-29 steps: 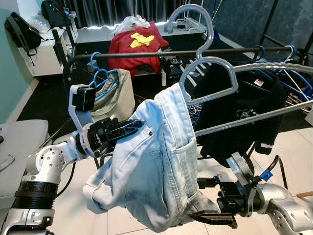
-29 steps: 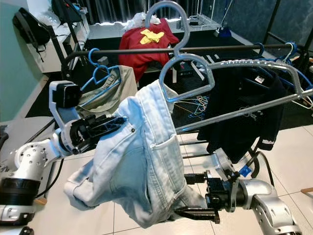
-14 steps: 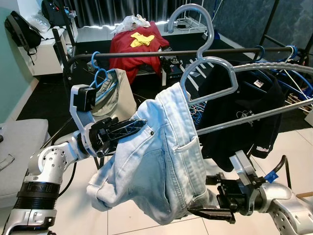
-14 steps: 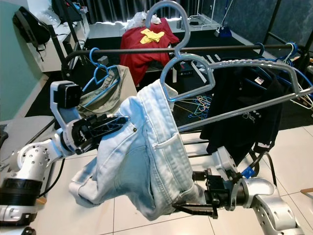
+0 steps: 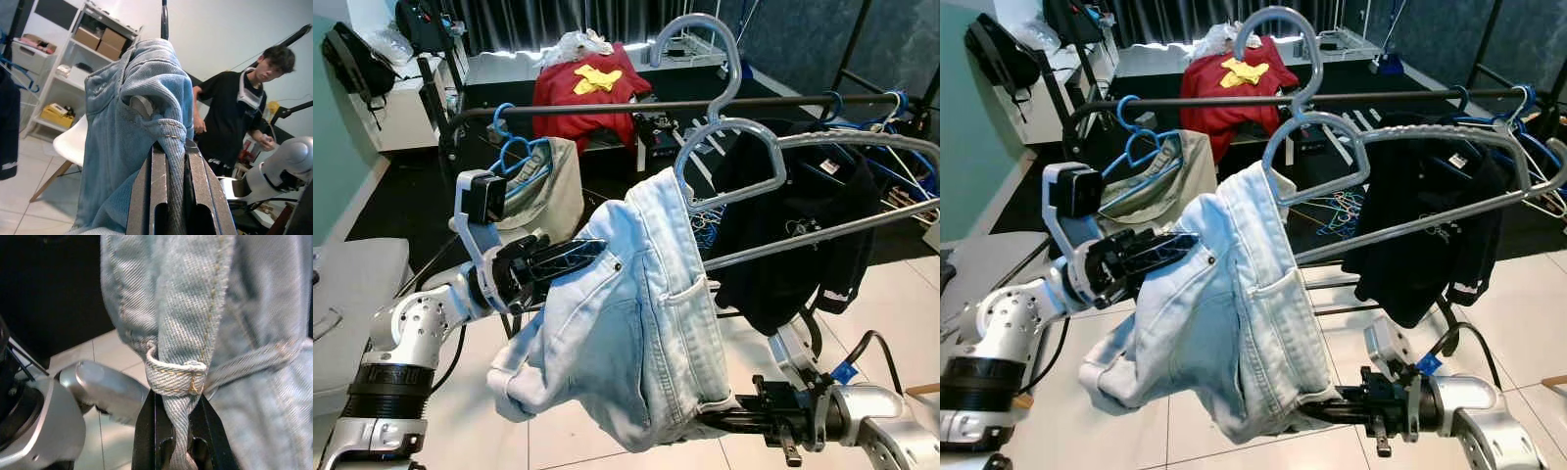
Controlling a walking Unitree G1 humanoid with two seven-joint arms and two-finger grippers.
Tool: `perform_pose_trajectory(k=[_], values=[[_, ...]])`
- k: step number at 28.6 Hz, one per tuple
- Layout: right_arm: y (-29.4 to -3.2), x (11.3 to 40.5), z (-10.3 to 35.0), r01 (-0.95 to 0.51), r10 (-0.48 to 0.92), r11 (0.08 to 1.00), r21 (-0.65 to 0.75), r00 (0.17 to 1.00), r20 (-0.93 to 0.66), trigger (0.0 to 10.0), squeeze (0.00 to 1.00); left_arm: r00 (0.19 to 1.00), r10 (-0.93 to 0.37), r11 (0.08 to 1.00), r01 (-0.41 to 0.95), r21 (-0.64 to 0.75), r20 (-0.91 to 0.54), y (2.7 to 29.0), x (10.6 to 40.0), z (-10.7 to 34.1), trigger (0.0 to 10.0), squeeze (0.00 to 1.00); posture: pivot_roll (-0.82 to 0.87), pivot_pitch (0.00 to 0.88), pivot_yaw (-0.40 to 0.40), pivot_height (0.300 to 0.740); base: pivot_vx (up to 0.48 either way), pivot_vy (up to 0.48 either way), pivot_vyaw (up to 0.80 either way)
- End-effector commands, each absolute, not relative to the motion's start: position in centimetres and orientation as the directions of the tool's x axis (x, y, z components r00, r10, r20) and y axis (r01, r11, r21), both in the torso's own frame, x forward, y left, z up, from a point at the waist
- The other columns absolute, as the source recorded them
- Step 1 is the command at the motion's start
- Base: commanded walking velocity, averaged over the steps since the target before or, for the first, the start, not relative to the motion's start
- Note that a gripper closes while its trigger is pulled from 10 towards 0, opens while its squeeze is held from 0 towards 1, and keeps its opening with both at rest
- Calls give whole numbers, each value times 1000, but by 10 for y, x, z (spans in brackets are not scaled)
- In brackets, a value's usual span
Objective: Hang hanger
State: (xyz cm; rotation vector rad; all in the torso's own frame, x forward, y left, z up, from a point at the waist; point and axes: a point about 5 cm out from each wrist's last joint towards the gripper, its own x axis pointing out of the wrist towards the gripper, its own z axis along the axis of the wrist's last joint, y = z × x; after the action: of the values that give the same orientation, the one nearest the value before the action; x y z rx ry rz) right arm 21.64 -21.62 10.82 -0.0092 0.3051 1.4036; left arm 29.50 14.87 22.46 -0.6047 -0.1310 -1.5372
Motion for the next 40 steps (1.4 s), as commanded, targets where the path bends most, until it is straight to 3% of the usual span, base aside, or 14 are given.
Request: perform_pose_trajectory(k=[1, 6, 7, 8, 12, 14, 16, 21, 26, 29, 30, 32, 38, 40], values=[[-221, 209, 95, -963, 949, 193, 190, 133, -287, 0, 0, 62, -872, -72, 965, -253, 485, 151, 297, 229, 0, 0, -83, 68, 12, 740, 0, 0, 0], [-230, 213, 85, -952, 916, 284, 116, 233, -327, 0, 0, 66, -872, -66, 966, -251, 485, 151, 297, 229, 0, 0, -83, 70, 14, 740, 0, 0, 0], [-237, 224, 87, -925, 877, 380, 11, 356, -321, 0, 0, 65, -877, -64, 966, -250, 476, 151, 298, 230, 0, 0, -83, 71, 15, 740, 0, 0, 0], [-237, 224, 87, -925, 877, 380, 11, 356, -321, 0, 0, 65, -877, -64, 966, -250, 476, 151, 298, 230, 0, 0, -83, 71, 15, 740, 0, 0, 0], [-270, 264, 125, -701, 678, 650, -293, 709, -193, 0, 0, 52, -913, -47, 972, -231, 404, 147, 295, 226, 0, 0, -84, 68, 18, 740, 0, 0, 0], [-270, 264, 125, -701, 678, 650, -293, 709, -193, 0, 0, 52, -913, -47, 972, -231, 404, 147, 295, 226, 0, 0, -84, 68, 18, 740, 0, 0, 0], [-295, 278, 162, -541, 564, 724, -427, 821, -85, 0, 0, 35, -933, -49, 973, -224, 359, 146, 291, 222, 0, 0, -86, 69, 16, 740, 0, 0, 0], [-314, 279, 205, -436, 535, 679, -590, 845, -8, 0, 0, 17, -967, -36, 979, -202, 254, 148, 284, 214, 0, 0, -87, 72, 17, 740, 0, 0, 0], [-314, 281, 224, -386, 554, 661, -643, 829, 72, 0, 0, 97, -971, 61, 984, -165, 220, 148, 291, 210, 0, 0, -87, 72, 18, 740, 0, 0, 0], [-311, 284, 244, -320, 571, 621, -716, 810, 134, 0, 0, 343, -935, 338, 939, -63, 88, 150, 314, 200, 0, 0, -86, 73, 21, 740, 0, 0, 0], [-311, 284, 244, -320, 571, 621, -716, 810, 134, 0, 0, 343, -935, 338, 939, -63, 88, 150, 314, 200, 0, 0, -86, 73, 21, 740, 0, 0, 0], [-305, 286, 249, -317, 592, 604, -731, 793, 146, 0, 0, 503, -863, 502, 864, -29, 53, 155, 329, 197, 0, 0, -88, 75, 22, 740, 0, 0, 0], [-306, 287, 235, -333, 581, 588, -737, 808, 98, 0, 0, 674, -724, 680, 733, -12, 147, 171, 342, 208, 0, 0, -85, 76, 22, 740, 0, 0, 0], [-310, 287, 232, -327, 564, 597, -733, 820, 94, 0, 0, 674, -722, 681, 732, -8, 156, 174, 341, 210, 0, 0, -85, 77, 23, 740, 0, 0, 0]])
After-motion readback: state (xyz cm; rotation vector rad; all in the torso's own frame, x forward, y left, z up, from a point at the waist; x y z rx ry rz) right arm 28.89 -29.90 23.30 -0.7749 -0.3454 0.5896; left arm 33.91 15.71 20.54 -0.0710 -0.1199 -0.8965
